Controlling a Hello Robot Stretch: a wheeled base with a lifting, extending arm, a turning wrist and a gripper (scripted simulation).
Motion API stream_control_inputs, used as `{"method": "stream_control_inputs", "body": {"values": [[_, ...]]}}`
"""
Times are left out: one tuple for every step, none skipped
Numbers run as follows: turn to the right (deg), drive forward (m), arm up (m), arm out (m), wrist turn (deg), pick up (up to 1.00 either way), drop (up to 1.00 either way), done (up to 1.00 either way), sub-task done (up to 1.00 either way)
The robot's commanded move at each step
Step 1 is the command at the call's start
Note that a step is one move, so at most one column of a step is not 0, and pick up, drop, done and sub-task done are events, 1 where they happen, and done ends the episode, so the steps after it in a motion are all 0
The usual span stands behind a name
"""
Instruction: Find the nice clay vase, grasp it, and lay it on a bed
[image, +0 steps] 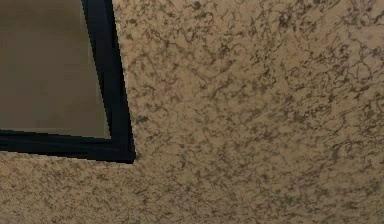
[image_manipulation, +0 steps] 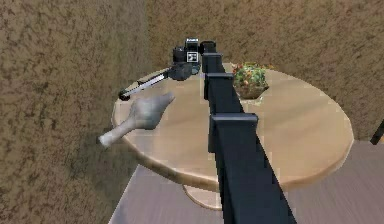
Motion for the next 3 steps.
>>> {"method": "stream_control_inputs", "body": {"values": [[0.0, 0.00, 0.00, 0.00, -45.0, 0.00, 0.00, 0.00, 0.00], [0.0, 0.00, 0.00, 0.00, -18.0, 0.00, 0.00, 0.00, 0.00], [0.0, 0.00, 0.00, -0.48, 0.0, 0.00, 0.00, 0.00, 0.00]]}}
